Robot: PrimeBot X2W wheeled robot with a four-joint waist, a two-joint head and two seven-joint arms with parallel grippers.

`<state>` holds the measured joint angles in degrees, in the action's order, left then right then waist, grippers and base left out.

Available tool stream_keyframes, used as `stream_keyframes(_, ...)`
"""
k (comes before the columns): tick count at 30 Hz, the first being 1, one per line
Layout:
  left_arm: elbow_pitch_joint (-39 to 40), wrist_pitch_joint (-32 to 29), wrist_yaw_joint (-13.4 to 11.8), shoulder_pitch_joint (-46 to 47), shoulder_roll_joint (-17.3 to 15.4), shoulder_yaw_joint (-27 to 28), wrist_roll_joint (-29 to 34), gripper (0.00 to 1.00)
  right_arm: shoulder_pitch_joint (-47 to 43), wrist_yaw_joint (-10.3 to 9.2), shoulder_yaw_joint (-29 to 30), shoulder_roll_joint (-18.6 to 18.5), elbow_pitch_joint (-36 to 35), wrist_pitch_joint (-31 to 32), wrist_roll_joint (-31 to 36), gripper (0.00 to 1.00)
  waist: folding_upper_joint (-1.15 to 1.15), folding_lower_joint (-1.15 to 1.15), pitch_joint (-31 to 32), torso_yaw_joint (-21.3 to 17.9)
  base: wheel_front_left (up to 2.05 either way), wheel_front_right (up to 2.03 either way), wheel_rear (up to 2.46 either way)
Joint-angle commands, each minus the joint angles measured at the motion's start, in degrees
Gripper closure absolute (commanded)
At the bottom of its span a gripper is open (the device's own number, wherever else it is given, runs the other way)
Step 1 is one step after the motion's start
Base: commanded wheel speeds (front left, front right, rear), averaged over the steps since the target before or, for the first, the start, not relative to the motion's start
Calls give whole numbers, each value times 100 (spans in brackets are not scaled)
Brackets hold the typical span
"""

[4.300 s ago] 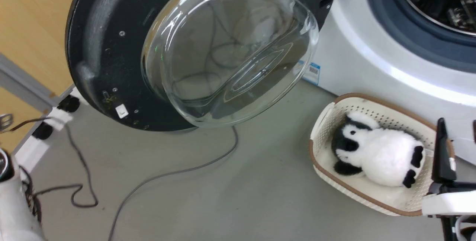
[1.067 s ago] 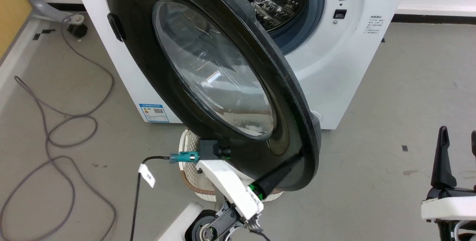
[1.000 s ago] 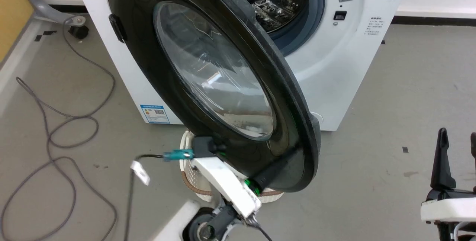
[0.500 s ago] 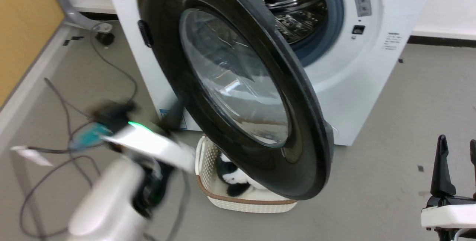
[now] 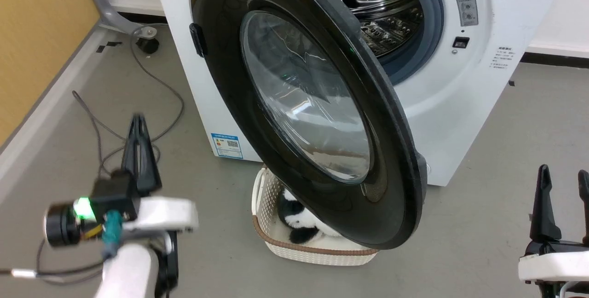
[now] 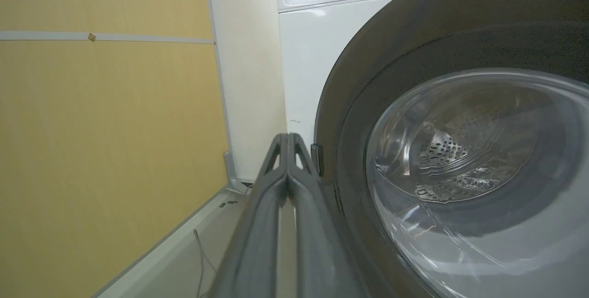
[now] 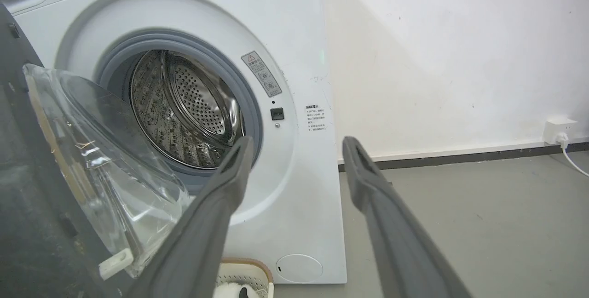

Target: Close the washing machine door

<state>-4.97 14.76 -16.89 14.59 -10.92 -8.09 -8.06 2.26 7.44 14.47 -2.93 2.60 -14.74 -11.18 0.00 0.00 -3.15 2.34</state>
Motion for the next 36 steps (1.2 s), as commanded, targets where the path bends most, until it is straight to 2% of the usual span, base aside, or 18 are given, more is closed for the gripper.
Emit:
stream_keyframes(1,3,23,-40,-208,45,32,95,0,-46,5,-11,5,-37,-26,-14,0,0,0,4,11,0,0,0)
stream_keyframes(5,25,23,2,-598,190,107,194,0,-75,5,-74,5,-13,-26,-33,0,0,0,20,41,0,0,0)
stream_keyframes(13,-59,23,282,-957,399,236,324,0,-84,5,-101,5,-10,-26,-54,0,0,0,53,121,0,0,0)
stream_keyframes(14,-55,23,311,-963,421,257,333,0,-63,5,-73,5,-48,-26,-41,60,0,0,58,132,0,0,0)
stream_keyframes(15,-32,23,336,-960,431,273,363,0,-37,5,-54,5,-95,-26,0,100,0,0,64,137,0,0,0)
stream_keyframes(19,23,23,429,-964,454,295,490,0,181,5,24,5,-311,-26,15,100,0,0,93,141,0,0,0)
stream_keyframes(26,80,24,488,-997,496,355,583,0,984,5,4,5,-1289,-26,-277,100,0,0,133,107,0,0,0)
stream_keyframes(32,87,24,517,-1023,501,364,657,0,1399,5,-543,-19,-2092,-26,-726,100,0,0,154,133,0,0,0)
stream_keyframes(36,94,24,531,-1035,499,378,680,0,1520,5,-1167,-288,-2594,-26,-1206,100,0,0,166,178,0,0,0)
